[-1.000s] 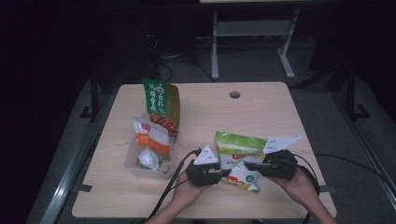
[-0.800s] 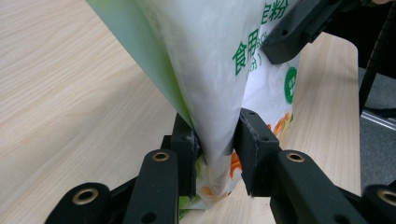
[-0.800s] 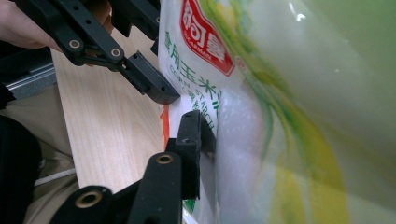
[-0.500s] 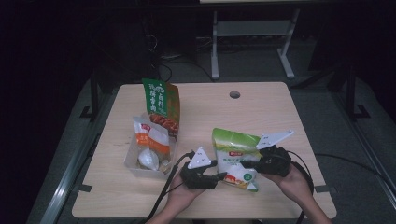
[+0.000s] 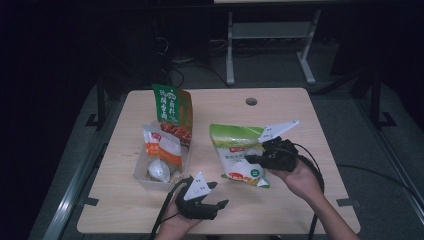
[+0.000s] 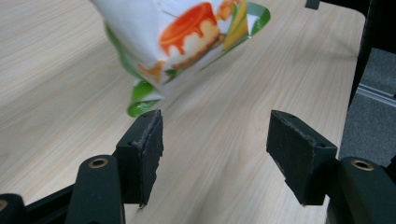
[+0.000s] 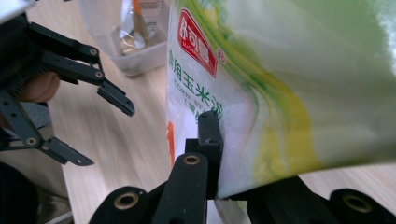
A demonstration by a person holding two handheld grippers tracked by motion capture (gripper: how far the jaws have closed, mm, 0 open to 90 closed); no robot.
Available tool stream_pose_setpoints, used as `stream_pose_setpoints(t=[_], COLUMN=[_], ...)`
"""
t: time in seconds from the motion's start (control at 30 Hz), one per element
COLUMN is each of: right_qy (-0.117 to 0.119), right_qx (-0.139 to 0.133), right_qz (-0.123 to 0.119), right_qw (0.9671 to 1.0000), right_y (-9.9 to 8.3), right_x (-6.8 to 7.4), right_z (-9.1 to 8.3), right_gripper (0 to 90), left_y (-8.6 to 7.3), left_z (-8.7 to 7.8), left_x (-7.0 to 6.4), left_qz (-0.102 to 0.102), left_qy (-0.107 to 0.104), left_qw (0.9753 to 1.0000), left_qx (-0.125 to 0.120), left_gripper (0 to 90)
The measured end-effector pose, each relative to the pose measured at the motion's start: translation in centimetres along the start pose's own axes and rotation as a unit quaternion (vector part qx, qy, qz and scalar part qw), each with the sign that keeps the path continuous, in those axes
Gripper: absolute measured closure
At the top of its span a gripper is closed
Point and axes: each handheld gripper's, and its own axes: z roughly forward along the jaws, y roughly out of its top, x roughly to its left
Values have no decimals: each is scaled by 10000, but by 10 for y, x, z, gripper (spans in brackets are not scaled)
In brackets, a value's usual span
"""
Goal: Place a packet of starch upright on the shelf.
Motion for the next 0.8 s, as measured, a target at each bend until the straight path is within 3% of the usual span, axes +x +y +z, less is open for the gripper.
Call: stream_pose_setpoints(t=[0.13, 0.3, 0.47, 0.57, 0.67, 0.7, 0.8], right_qy=[46, 177, 304, 337, 447, 493, 475], right_qx=[28, 4, -89, 99, 245, 315, 508], right_qz=[23, 10, -127, -370, -378, -370, -527], right_qw=[10000, 9998, 9994, 9987, 9980, 9976, 9962], right_y=[4, -10, -26, -30, -31, -31, -30], right_x=[1, 3, 7, 9, 10, 10, 12], right_z=[9, 27, 32, 32, 31, 31, 36], right_gripper=[872, 872, 867, 844, 785, 763, 706], left_y=[-3, -1, 1, 3, 4, 4, 4], left_z=[0, 5, 16, 21, 23, 23, 24], left_x=[4, 9, 14, 16, 17, 17, 16], left_qz=[-146, -219, -321, -310, -366, -290, -270], left_qy=[39, 218, 203, 252, 237, 232, 257], left_qw=[9999, 9995, 9993, 9991, 9990, 9992, 9992], left_qx=[-68, -12, 39, 108, 105, 148, 164], left_gripper=[360, 368, 383, 430, 478, 489, 500])
